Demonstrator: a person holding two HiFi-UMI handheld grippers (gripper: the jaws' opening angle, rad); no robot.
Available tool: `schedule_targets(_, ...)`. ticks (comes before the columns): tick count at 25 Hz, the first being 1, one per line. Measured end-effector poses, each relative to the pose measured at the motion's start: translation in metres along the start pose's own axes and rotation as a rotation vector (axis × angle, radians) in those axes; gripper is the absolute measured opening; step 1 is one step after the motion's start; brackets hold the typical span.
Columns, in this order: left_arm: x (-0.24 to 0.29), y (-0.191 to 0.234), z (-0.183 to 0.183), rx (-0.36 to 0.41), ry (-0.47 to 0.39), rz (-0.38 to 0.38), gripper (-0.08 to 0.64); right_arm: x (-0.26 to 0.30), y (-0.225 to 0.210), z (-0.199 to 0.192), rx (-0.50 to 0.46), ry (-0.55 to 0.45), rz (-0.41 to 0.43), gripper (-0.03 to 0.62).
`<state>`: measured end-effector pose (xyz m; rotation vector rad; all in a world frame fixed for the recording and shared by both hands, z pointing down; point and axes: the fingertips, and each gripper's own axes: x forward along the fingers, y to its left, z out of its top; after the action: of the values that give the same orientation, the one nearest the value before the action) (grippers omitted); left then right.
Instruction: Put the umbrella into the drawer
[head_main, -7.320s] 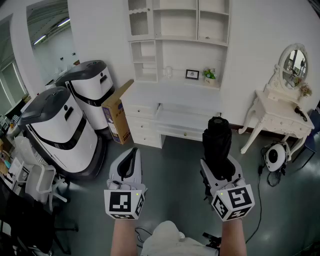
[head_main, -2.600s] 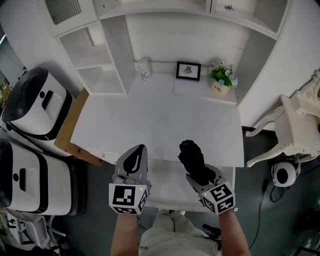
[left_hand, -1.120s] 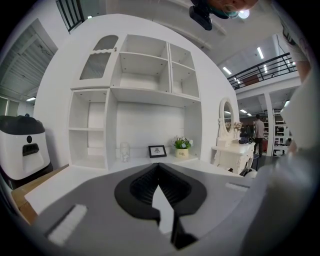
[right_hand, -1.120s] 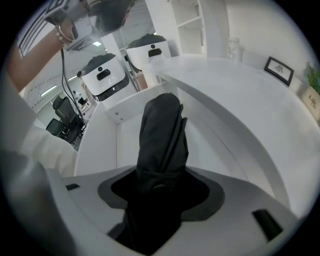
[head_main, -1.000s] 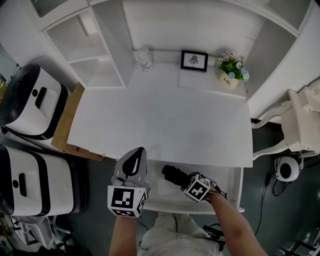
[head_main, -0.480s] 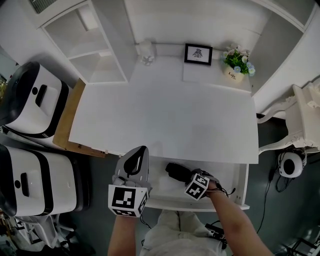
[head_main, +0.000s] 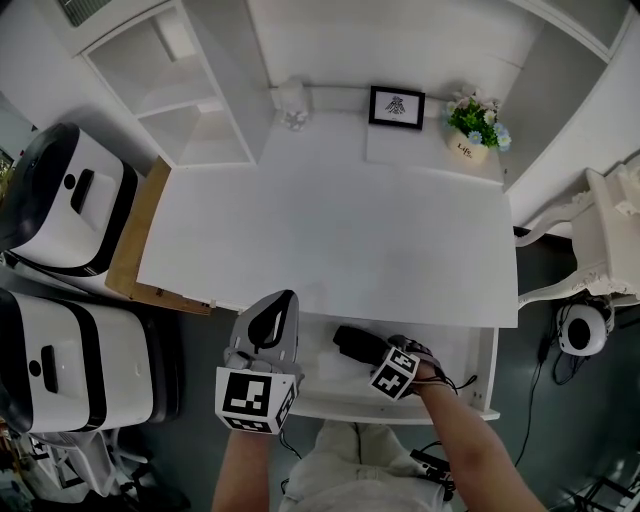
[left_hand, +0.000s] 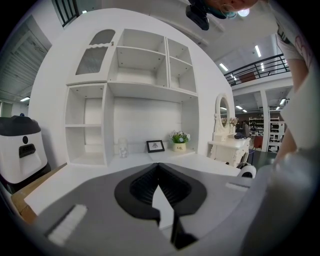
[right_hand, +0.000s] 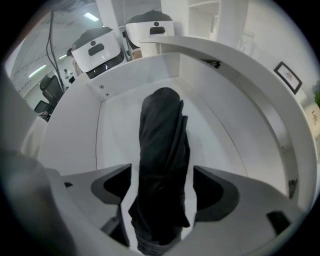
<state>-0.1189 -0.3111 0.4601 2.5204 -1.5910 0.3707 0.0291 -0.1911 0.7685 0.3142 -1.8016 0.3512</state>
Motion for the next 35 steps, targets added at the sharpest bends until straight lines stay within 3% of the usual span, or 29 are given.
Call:
schedule_targets(27,-0.021,-0.034,0.046,0.031,-0.108,-0.044,0.009,-0.074,0.005,0.013,0.010,-0.106,-0.100,0.357)
schedule_targets(29,-0.024,-0.035,0.050,0.030,-0.119,-0.044,0.009,-0.084,0.003,0.015,0.000,-0.124,-0.135,0.308)
schedule_targets(31,-0.026,-0.037,0.053,0.028,-0.129,-0.045,0.009,-0.097,-0.003,0.015,-0.003,-0.149,-0.194,0.151)
schedule_targets(35,-0.032,-0.040,0.060,0.035,-0.147,-0.047,0.009,-0.122,-0.005,0.021,0.030,-0.212,-0.229,0.046)
